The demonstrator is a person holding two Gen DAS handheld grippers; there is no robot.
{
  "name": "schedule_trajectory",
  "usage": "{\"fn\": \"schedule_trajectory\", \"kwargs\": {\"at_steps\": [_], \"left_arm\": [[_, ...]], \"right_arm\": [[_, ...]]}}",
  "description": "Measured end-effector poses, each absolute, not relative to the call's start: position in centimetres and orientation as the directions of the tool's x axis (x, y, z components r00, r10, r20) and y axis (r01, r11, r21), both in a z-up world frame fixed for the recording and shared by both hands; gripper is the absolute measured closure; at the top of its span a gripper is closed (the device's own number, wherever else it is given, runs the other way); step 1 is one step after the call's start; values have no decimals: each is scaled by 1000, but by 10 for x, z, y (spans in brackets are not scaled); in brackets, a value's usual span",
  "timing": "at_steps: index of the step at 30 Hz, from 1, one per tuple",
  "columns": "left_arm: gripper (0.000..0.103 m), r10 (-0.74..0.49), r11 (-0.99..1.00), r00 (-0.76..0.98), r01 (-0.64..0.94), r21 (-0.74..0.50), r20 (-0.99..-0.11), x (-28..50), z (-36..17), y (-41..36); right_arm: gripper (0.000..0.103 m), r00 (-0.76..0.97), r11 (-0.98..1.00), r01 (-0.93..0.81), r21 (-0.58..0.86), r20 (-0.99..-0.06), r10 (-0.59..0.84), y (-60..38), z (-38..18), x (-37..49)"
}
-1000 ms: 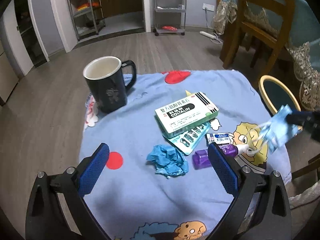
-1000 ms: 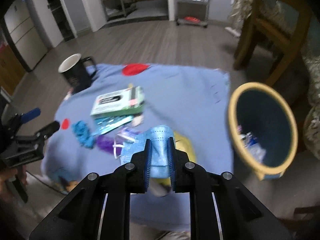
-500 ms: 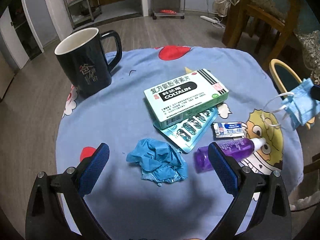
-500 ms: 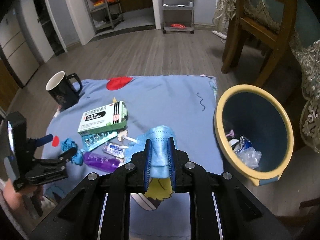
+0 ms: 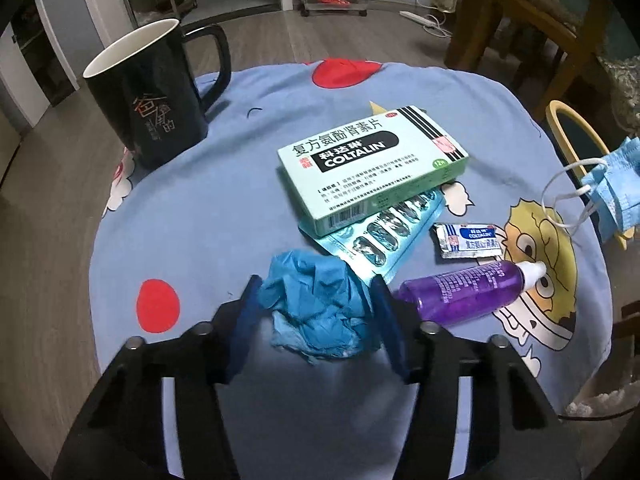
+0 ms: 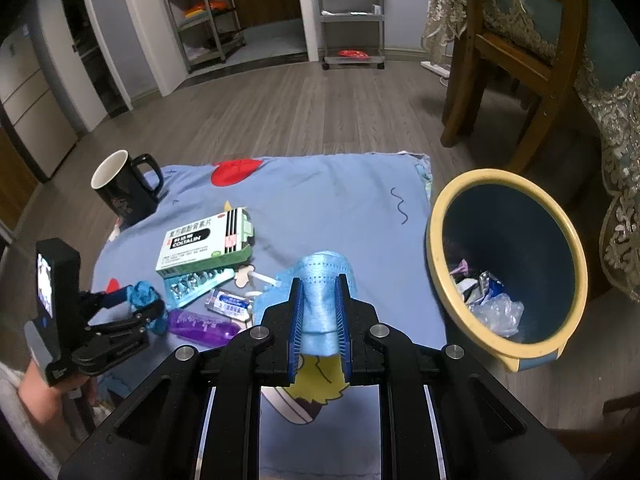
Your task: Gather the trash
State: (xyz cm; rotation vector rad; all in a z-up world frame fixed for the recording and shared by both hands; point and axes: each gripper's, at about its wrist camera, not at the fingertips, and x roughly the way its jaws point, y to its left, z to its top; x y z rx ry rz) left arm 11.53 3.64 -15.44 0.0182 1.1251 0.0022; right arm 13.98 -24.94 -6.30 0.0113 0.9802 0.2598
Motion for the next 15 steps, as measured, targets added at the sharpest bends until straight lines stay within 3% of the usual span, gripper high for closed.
{"fn": "schedule_trajectory", "kwargs": {"at_steps": [5,15], "left_arm": [[65,11,1000,463,3,15,-886,114,-144,36],[68,-31,999,568,32,-16,-823,107,-106,29]], "right_arm": [[86,529,969,-211,127,-819,223,-250,-63,140],[86,537,970,-177,164,-810,235,-259,-58,145]]}}
